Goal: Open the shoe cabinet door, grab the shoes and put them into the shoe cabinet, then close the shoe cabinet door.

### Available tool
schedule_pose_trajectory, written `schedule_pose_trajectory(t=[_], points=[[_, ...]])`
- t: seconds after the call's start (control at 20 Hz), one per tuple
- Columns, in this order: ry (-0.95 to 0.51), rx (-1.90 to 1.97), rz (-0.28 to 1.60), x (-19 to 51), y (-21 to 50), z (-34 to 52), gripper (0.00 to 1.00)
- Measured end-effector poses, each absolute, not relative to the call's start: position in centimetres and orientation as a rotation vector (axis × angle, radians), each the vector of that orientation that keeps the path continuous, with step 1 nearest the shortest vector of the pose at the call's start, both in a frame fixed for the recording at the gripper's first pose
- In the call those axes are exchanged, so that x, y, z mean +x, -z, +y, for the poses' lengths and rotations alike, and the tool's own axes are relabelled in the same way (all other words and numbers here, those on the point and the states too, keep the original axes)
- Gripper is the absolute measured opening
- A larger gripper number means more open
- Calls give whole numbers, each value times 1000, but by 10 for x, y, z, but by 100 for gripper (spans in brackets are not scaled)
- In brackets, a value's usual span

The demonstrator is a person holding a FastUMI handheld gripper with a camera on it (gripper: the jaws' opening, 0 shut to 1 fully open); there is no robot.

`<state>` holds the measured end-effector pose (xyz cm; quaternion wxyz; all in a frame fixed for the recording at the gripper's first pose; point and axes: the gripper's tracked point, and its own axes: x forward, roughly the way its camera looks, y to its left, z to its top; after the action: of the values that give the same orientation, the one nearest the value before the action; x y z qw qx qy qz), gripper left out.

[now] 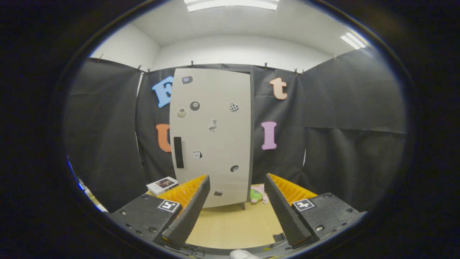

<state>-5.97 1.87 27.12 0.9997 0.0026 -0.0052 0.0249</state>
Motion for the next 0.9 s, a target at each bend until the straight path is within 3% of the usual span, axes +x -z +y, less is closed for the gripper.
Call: schedule_pose_trajectory(t=[0.9], points=[[-62,-18,-19,-57,-276,18,99]])
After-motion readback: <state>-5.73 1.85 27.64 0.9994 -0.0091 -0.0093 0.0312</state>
